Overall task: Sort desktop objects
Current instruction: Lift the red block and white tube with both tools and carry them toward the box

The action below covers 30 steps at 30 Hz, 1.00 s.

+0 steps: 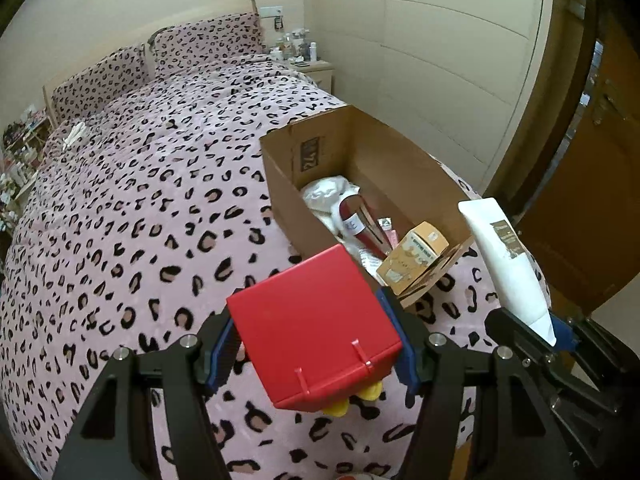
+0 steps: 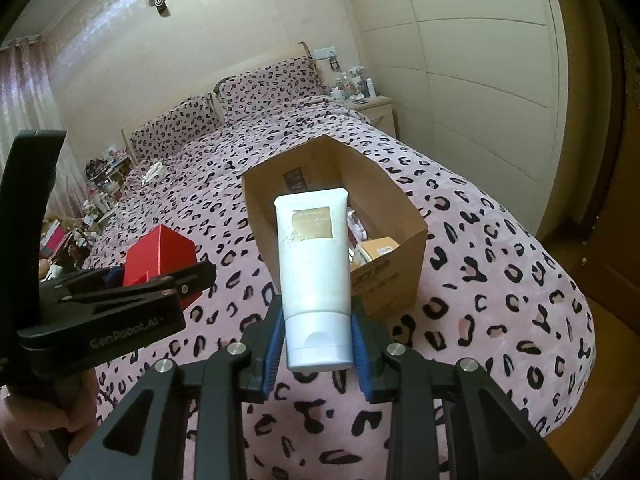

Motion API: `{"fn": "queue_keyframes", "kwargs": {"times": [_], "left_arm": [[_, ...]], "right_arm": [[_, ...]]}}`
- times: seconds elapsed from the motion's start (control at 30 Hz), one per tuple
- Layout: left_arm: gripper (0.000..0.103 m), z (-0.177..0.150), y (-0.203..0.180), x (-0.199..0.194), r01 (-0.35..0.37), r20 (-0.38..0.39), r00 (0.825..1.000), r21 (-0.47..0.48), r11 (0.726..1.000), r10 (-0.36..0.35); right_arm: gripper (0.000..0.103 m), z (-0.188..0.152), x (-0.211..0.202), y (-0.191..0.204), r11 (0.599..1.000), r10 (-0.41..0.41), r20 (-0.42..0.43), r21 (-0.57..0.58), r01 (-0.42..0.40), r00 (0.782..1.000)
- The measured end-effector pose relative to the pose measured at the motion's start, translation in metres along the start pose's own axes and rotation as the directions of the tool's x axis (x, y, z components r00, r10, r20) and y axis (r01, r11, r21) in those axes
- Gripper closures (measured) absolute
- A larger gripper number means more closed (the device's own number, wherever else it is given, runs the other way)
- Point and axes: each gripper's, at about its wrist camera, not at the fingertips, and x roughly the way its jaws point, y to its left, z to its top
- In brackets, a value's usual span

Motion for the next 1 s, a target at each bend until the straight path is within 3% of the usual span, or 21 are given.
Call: {"fn": "queue_keyframes", "kwargs": {"times": [0.7, 1.0], "left_arm": [[0.038, 0.03, -0.003, 0.033, 0.016, -0.022, 1.0, 0.018, 1.0, -0.016], [0.038, 0.061, 0.003, 0.039, 0.112, -0.045, 0.993, 0.011, 0.994, -0.111]], "right_arm": [[0.072, 0.03, 0.027, -0.013, 1.0, -0.007, -0.007, -0.007, 0.007, 1.0], [0.072, 0.044, 0.035, -0.018, 1.0, -0.012, -0.002, 0.001, 0.012, 1.0]]}}
